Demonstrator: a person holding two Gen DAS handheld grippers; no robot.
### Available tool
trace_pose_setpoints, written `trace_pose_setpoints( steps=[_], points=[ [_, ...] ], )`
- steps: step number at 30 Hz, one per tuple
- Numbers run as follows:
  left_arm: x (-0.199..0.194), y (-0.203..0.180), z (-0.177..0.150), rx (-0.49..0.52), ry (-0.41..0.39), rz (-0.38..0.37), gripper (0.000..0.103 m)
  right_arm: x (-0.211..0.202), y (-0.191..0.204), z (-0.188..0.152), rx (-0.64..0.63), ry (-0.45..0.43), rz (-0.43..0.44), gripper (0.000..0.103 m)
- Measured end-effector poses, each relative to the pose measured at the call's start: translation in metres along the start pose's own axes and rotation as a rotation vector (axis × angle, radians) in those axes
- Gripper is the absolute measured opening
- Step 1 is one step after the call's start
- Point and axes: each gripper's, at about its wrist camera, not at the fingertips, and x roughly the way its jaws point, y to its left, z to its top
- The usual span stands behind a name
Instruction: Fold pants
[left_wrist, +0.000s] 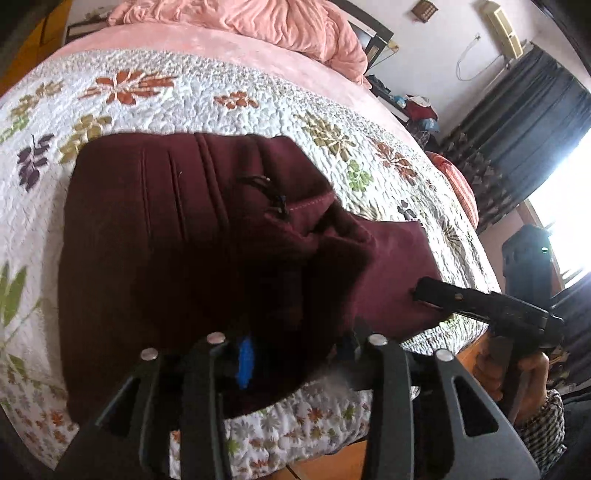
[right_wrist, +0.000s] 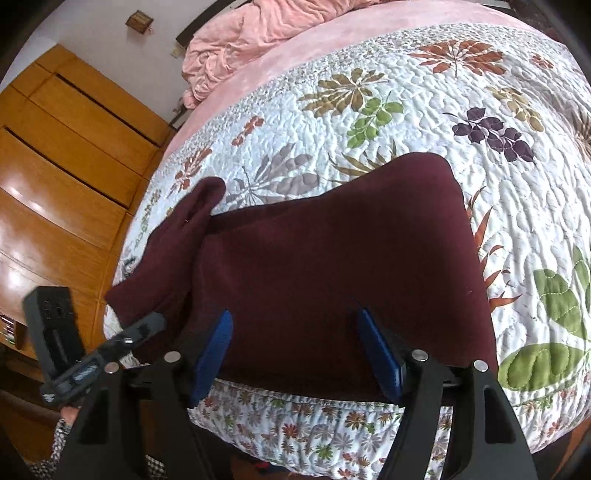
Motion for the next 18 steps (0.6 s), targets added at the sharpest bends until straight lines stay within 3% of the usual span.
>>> trace_pose_setpoints(
  steps=[1, 2, 4, 5, 9, 13, 18],
  points=[
    [-0.007, -0.001, 0.003, -0.016, 0.005, -0.014, 0.081, 0.000, 0.001, 0.000, -0.004, 0.001, -0.001, 0.073],
    [-0.018, -0.002, 0.004, -0.042, 0.001, -0.043, 0.092, -0.001, 0.002, 0.001, -0.006, 0.000, 0.001, 0.073],
    [-0.046, 0.001, 0.004, -0.078, -0.058, -0.138, 0.092, -0.003, 0.003, 0.002, -0.008, -0.007, 0.010, 0.075],
    [-0.058, 0.003, 0.005, -0.075, -0.080, -0.142, 0.092, -0.002, 0.004, 0.002, -0.008, -0.008, 0.012, 0.075],
    [-0.061, 0.026, 0.003, -0.077, -0.086, 0.006, 0.093, 0.008, 0.003, 0.002, -0.012, 0.011, -0.022, 0.076],
    [-0.022, 0.063, -0.007, -0.120, 0.015, 0.189, 0.091, 0.019, 0.008, -0.002, -0.077, 0.029, -0.080, 0.076],
    [-0.015, 0.059, -0.009, -0.042, -0.002, 0.248, 0.091, 0.009, 0.022, 0.002, -0.089, 0.031, -0.069, 0.078]
  ],
)
